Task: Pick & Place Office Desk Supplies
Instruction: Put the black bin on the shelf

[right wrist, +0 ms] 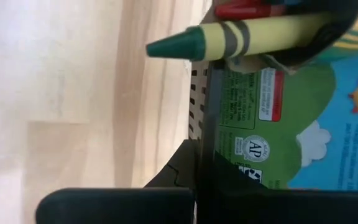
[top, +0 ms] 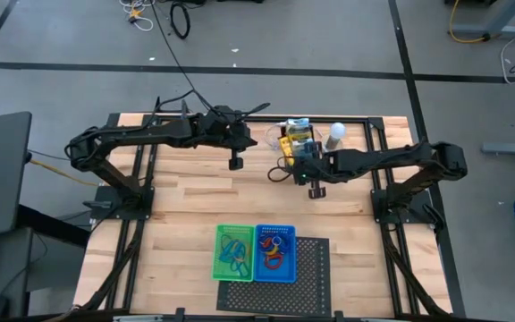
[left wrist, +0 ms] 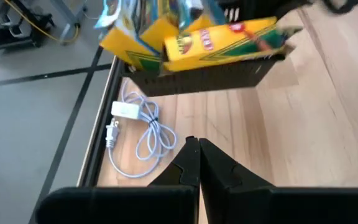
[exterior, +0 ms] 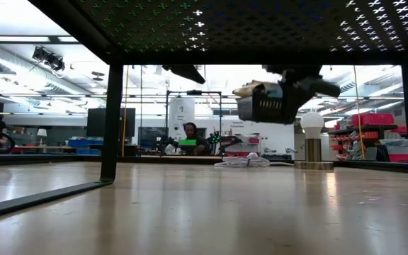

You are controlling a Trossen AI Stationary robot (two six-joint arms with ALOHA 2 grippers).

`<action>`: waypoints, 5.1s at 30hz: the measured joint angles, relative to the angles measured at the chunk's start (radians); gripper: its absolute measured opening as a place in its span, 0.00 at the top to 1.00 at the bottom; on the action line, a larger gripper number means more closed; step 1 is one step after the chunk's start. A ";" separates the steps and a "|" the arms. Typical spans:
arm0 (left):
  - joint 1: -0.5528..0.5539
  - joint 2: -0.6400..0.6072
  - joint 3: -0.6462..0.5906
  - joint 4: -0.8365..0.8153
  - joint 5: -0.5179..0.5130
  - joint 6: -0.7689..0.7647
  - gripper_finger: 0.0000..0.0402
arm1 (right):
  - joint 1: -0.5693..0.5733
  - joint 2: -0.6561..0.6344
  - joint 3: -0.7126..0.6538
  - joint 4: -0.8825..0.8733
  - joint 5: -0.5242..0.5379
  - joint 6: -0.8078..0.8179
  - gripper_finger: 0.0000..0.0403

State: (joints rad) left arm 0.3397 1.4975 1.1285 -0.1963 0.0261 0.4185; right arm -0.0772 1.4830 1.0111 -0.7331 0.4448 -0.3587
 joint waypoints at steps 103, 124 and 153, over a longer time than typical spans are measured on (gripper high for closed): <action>0.000 -0.091 -0.001 -0.143 -0.105 -0.033 1.00 | 0.936 0.473 0.940 -0.832 -0.157 1.277 1.00; 0.001 -0.091 -0.001 -0.129 -0.105 -0.027 1.00 | 0.938 0.496 0.940 -0.709 -0.196 1.209 1.00; 0.000 -0.091 0.000 -0.129 -0.071 -0.026 1.00 | 0.905 0.527 0.940 -0.627 -0.331 1.152 0.93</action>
State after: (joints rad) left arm 0.3397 1.4063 1.1282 -0.3256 -0.0450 0.3924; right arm 0.8279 2.0098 1.9514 -1.3598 0.1138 0.7929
